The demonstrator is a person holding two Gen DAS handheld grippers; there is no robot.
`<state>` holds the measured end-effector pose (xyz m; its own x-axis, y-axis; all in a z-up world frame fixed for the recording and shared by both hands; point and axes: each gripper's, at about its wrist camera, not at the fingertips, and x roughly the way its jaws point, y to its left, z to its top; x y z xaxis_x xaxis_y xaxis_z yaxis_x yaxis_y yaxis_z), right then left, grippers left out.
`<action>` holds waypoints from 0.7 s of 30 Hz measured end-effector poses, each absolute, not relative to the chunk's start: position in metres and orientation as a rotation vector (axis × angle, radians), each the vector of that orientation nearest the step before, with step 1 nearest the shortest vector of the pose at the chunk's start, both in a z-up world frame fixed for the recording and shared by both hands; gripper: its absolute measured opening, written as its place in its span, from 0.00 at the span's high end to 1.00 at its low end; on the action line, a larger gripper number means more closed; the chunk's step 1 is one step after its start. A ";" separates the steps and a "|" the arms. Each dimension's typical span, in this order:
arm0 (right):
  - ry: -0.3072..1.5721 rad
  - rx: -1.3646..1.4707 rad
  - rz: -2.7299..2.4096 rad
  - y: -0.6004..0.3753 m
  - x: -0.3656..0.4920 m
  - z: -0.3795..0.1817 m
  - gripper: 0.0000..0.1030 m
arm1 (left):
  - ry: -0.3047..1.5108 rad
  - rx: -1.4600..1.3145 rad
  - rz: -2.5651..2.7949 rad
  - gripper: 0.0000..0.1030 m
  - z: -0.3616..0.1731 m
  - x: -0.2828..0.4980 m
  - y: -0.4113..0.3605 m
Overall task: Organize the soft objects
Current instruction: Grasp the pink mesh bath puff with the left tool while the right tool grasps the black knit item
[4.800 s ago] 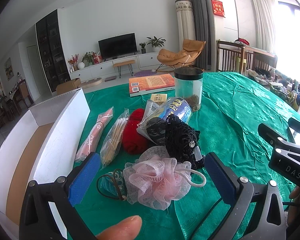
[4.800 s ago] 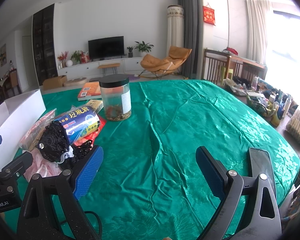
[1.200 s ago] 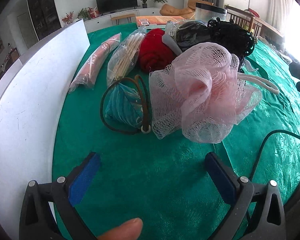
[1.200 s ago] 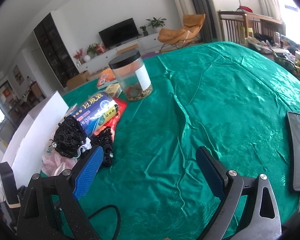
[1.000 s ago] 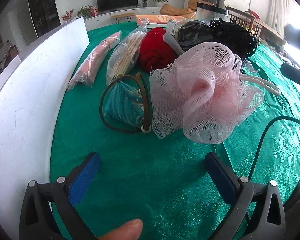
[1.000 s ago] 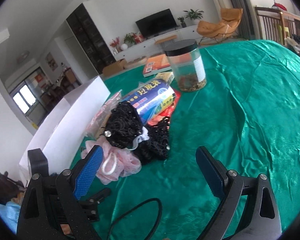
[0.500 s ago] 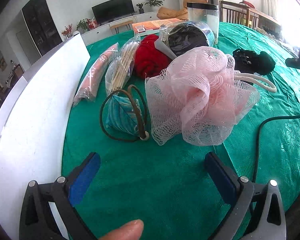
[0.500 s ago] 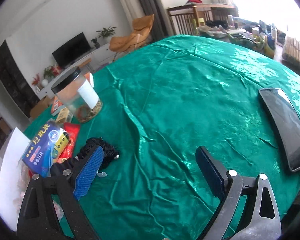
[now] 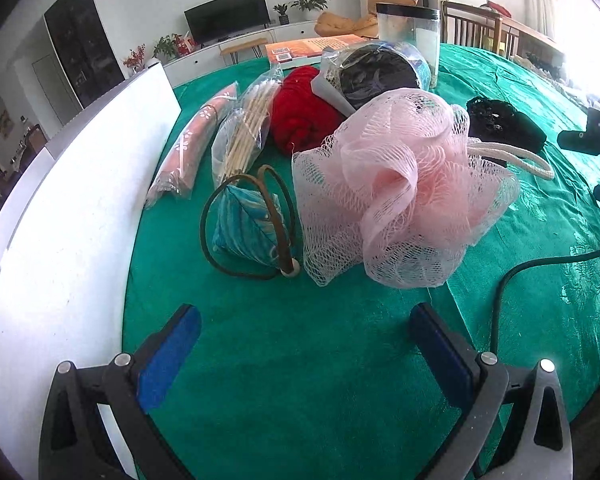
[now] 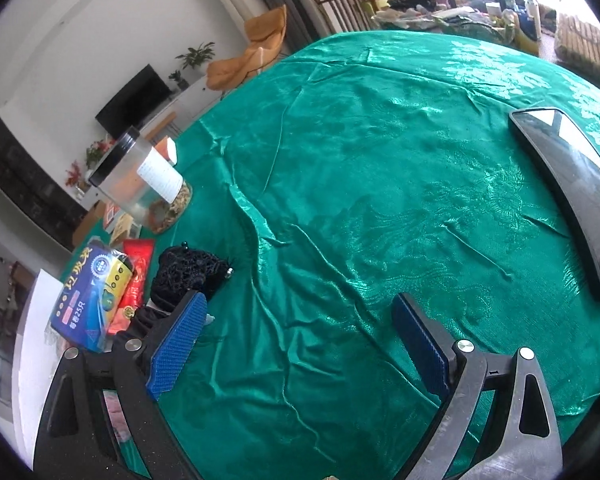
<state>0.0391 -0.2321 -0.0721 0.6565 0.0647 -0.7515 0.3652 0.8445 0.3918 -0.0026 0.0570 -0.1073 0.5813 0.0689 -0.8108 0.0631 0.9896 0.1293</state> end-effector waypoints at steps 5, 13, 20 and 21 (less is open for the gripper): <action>0.903 0.396 -0.206 -0.210 0.047 -0.075 0.07 | 0.980 0.120 -0.021 0.00 -0.108 0.003 0.061; 0.936 0.310 -0.232 -0.199 0.050 -0.077 0.07 | 1.009 0.065 -0.042 0.00 -0.110 0.008 0.068; 0.942 0.292 -0.239 -0.197 0.052 -0.077 0.07 | 1.020 0.038 -0.068 0.00 -0.113 0.010 0.073; 0.942 0.291 -0.240 -0.197 0.053 -0.077 0.07 | 1.017 0.040 -0.069 0.00 -0.113 0.010 0.073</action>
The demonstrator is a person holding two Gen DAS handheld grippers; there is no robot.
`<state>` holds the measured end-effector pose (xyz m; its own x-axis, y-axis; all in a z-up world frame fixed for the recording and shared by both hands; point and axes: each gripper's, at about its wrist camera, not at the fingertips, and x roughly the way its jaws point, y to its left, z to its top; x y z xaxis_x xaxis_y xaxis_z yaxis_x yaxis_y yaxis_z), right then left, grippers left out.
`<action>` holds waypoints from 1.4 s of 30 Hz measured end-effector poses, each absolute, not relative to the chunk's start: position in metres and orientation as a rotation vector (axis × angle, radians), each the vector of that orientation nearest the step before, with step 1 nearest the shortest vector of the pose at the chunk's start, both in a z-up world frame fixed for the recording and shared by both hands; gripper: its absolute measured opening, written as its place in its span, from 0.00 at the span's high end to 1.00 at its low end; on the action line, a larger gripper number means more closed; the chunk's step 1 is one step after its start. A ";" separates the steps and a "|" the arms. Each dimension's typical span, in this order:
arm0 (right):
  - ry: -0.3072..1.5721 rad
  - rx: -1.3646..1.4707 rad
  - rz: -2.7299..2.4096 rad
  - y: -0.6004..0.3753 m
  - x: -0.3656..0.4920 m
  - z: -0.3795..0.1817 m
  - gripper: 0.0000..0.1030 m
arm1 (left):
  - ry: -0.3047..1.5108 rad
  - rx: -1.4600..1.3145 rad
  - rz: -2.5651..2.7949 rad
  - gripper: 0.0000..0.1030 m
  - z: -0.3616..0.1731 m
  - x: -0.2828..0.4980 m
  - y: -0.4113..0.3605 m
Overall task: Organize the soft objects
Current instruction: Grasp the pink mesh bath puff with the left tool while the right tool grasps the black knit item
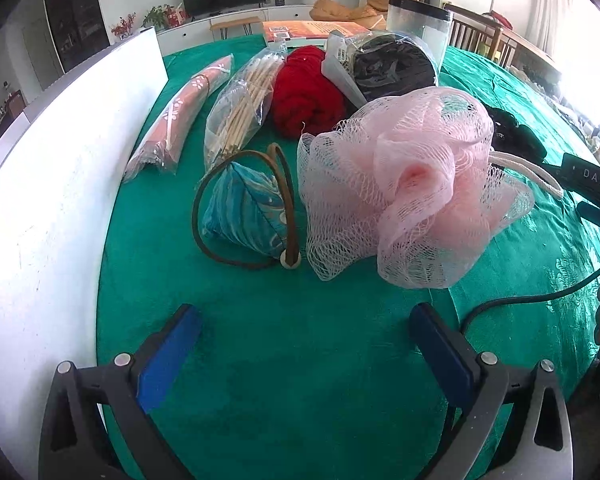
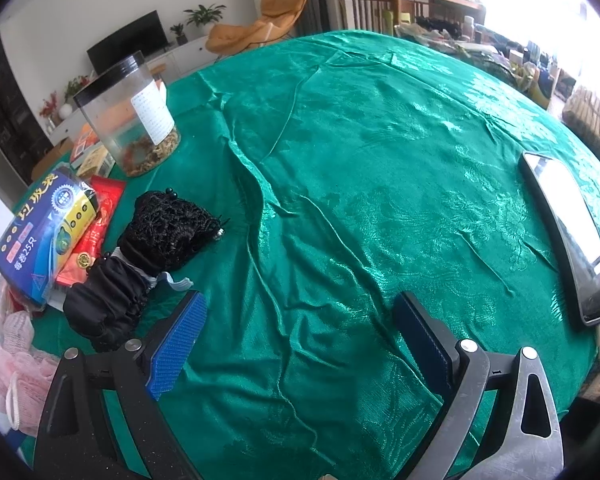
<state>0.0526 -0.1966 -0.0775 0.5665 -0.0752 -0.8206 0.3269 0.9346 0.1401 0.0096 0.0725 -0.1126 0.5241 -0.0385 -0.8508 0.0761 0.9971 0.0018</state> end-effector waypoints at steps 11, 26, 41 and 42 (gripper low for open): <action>0.944 0.285 -0.243 -0.197 0.052 -0.077 0.06 | 1.005 0.036 -0.072 0.00 -0.113 0.008 0.074; 0.942 0.288 -0.242 -0.196 0.053 -0.077 0.06 | 0.990 0.061 -0.206 0.08 -0.088 0.008 0.071; 0.791 0.581 -0.029 -0.224 0.034 -0.058 0.07 | 0.889 0.151 -0.335 0.72 -0.058 0.056 0.020; 0.784 0.569 0.032 -0.216 0.036 -0.054 0.07 | 0.880 0.108 -0.337 0.73 -0.052 0.055 0.027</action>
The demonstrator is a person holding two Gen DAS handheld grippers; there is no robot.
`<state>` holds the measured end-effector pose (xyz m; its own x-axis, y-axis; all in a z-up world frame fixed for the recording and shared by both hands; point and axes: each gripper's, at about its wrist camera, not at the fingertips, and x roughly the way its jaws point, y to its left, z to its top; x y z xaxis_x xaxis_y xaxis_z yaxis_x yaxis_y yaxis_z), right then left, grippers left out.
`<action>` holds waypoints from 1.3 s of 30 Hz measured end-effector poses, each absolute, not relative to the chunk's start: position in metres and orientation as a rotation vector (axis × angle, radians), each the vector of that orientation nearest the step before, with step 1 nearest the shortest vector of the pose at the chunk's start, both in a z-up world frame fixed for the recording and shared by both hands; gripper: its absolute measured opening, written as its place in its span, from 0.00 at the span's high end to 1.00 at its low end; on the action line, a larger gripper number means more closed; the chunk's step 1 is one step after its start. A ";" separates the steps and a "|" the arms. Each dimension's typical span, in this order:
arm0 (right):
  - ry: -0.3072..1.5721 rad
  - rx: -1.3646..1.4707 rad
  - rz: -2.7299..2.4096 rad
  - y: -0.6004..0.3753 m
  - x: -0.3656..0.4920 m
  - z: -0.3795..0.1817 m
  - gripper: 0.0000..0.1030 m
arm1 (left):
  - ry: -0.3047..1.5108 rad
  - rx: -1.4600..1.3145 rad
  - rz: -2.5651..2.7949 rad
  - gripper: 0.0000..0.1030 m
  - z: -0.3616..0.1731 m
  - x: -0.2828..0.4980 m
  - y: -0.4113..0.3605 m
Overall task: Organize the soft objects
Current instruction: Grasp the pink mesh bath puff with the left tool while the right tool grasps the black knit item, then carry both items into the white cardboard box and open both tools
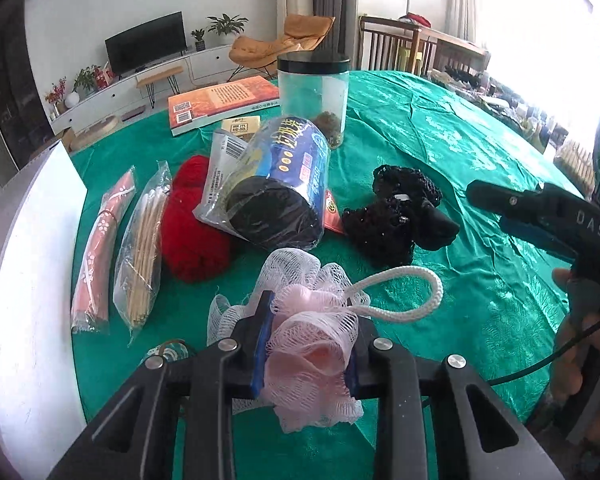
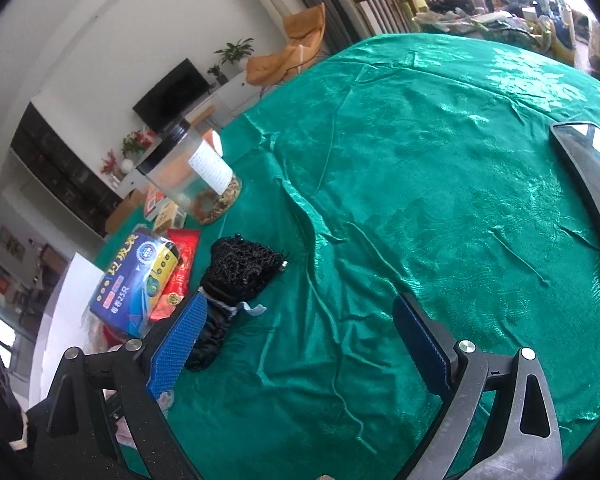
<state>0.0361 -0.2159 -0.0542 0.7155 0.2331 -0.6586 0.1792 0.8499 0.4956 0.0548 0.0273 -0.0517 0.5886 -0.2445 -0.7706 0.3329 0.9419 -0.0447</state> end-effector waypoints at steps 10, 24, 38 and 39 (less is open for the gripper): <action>1.005 0.462 0.153 -0.159 0.114 -0.077 0.67 | 0.777 -0.166 -0.350 0.74 0.015 0.041 0.108; 0.881 0.299 0.407 -0.106 0.056 0.037 0.69 | 0.703 -0.282 -0.146 0.74 0.056 -0.021 0.266; 1.001 0.238 0.981 0.156 0.019 0.058 0.20 | 0.718 -0.239 0.307 0.00 0.016 -0.070 0.372; 0.993 0.235 0.961 0.149 0.018 0.052 0.21 | 0.710 -0.256 0.299 0.00 0.014 -0.070 0.370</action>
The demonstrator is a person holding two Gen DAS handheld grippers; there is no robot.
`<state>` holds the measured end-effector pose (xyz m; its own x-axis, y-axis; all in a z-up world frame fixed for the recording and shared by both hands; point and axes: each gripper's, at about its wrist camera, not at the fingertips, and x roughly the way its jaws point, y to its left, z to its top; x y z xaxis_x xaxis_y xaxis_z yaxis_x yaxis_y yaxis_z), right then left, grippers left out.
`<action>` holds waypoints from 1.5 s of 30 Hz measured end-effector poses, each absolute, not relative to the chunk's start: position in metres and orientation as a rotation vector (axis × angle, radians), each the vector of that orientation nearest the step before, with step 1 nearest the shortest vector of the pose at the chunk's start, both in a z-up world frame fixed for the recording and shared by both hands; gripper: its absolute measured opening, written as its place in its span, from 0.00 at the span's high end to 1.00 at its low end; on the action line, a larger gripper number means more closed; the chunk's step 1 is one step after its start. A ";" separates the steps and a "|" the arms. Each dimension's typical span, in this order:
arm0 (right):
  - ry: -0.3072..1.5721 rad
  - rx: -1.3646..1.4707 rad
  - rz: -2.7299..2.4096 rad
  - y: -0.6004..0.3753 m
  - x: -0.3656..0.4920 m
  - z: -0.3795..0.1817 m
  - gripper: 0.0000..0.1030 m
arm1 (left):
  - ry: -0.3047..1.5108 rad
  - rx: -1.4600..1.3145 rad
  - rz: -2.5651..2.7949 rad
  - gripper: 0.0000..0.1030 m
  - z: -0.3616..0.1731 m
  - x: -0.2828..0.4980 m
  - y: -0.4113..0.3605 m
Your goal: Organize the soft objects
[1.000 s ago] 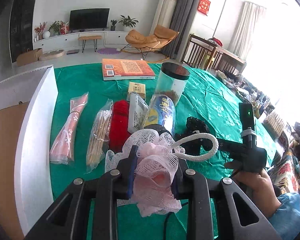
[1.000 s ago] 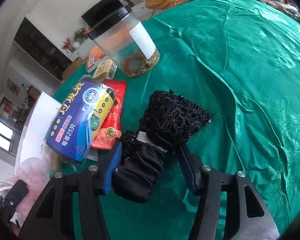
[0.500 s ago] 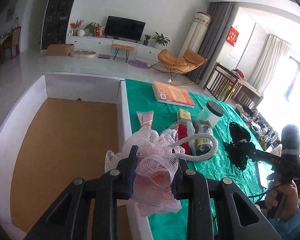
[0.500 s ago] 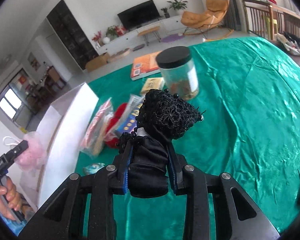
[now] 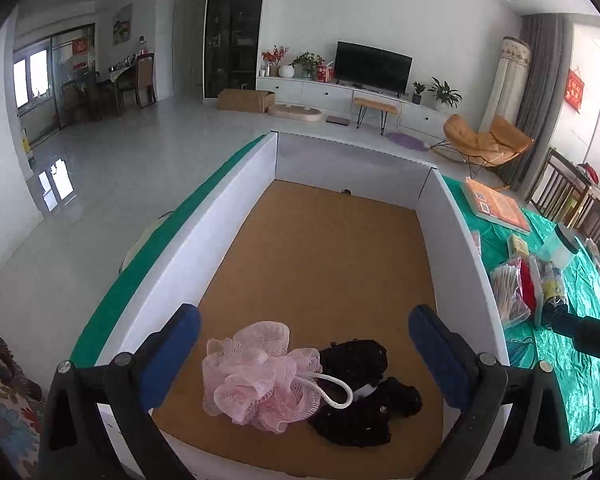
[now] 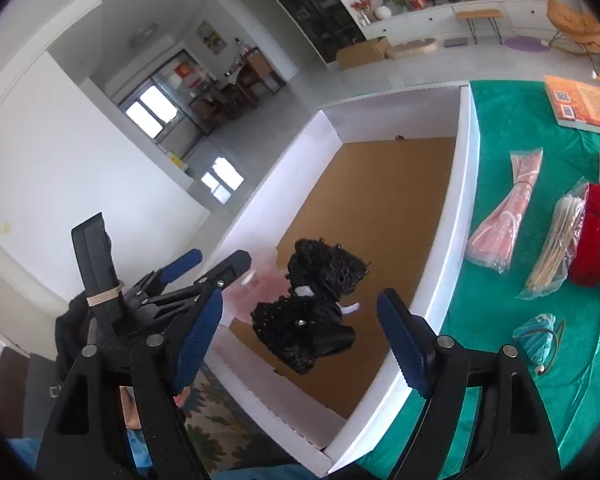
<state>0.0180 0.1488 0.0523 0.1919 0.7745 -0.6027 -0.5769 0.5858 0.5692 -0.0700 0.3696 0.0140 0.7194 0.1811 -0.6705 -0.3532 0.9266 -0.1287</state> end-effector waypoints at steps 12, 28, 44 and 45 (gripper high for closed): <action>0.864 -0.019 0.137 -0.054 0.043 -0.020 0.21 | 0.689 -0.196 -0.225 0.00 0.029 -0.039 0.184; 0.988 0.155 -0.139 -0.151 0.048 -0.076 0.21 | 0.950 0.026 -0.156 0.00 -0.086 -0.005 0.070; 0.936 0.291 -0.182 -0.173 0.037 -0.070 0.21 | 0.813 -0.150 -0.363 0.01 -0.078 0.054 0.072; 0.929 0.320 -0.190 -0.179 0.036 -0.070 0.21 | 0.819 -0.153 -0.336 0.01 -0.080 0.052 0.081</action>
